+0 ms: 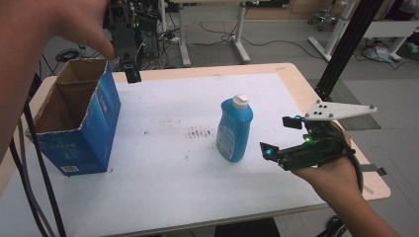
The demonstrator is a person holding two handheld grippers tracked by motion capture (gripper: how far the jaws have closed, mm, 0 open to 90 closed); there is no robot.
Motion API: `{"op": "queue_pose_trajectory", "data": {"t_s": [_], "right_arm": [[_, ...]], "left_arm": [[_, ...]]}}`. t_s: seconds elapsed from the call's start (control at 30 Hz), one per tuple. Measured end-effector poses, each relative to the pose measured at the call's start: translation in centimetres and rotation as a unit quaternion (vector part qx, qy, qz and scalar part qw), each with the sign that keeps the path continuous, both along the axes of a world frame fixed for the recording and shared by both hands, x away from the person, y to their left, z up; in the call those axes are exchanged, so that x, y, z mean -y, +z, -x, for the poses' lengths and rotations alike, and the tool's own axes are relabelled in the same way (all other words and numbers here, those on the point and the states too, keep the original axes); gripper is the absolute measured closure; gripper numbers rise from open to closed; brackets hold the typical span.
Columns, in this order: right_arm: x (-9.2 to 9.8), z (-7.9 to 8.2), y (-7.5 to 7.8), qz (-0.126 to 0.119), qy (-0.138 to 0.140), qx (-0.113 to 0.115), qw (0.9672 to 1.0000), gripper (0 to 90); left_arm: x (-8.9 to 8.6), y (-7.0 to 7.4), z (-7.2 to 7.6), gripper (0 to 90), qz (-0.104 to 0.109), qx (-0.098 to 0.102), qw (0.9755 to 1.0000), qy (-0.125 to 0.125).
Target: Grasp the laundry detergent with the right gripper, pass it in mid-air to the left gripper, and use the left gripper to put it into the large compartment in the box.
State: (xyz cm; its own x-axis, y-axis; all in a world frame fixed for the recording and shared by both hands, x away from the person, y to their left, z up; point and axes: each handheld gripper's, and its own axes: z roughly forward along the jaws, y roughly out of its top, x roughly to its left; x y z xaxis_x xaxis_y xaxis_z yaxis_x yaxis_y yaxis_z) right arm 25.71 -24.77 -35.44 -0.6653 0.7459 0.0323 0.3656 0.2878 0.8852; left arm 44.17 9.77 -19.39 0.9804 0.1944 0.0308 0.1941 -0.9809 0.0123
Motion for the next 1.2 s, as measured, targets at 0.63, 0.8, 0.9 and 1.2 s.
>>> {"op": "queue_pose_trajectory", "data": {"t_s": [0.63, 0.8, 0.9, 1.2], "right_arm": [[-2.1, 1.3, -5.5, -0.043, -0.065, 0.067, 0.9947, 1.3], [-3.3, 1.0, -7.2, -0.056, -0.080, 0.066, 0.9930, 1.2], [-4.1, 0.6, -7.9, -0.061, -0.088, 0.060, 0.9924, 1.2], [-5.7, -1.3, -9.0, -0.066, -0.099, 0.040, 0.9920, 1.2]], "left_arm": [[0.2, -0.6, -0.2, 1.7, -0.010, -0.005, 0.9999, 0.003], [0.4, -0.6, -0.1, 1.7, -0.009, -0.005, 1.0000, 0.001], [0.4, -0.6, 0.0, 1.7, -0.009, -0.006, 0.9999, 0.002], [-0.1, -0.6, 0.1, 1.7, -0.012, -0.005, 0.9999, 0.004]]}}
